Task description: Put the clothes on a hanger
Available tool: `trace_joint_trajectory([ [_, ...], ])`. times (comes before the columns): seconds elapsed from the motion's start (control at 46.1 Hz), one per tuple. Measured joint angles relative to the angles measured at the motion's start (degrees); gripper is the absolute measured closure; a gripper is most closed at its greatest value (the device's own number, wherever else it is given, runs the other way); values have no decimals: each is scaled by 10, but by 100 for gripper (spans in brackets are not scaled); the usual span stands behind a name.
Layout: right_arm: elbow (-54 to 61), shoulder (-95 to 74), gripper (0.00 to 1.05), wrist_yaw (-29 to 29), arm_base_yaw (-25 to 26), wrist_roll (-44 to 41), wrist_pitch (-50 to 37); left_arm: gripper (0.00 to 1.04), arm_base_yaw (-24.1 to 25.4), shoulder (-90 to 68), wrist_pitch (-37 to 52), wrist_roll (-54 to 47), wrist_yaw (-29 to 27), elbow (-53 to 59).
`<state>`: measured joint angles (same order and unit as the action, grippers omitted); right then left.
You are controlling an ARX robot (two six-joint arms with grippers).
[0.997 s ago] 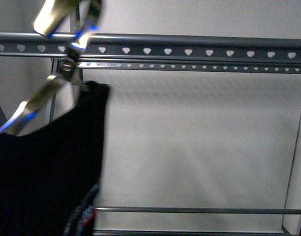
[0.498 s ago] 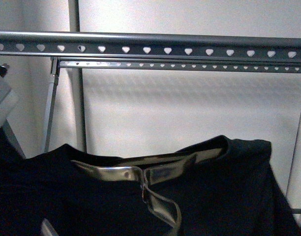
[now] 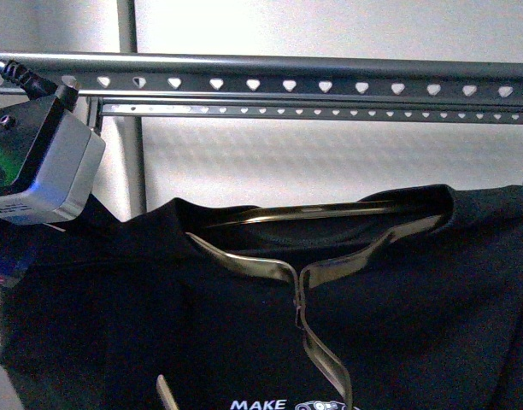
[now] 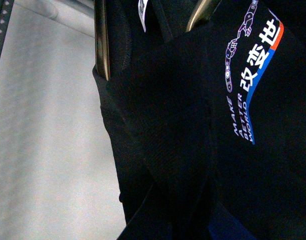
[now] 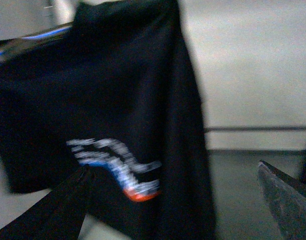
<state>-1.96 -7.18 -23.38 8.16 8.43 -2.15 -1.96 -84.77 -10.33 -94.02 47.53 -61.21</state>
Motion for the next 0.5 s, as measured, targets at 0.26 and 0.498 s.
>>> trace_joint_trajectory([
  [0.26,-188,-419,7,-400,157,-264,-212,101,1,0,0,0,-2,0],
  [0.498,-370,-574,7,-369,71,-791,24,101,0,0,0,0,-4,0],
])
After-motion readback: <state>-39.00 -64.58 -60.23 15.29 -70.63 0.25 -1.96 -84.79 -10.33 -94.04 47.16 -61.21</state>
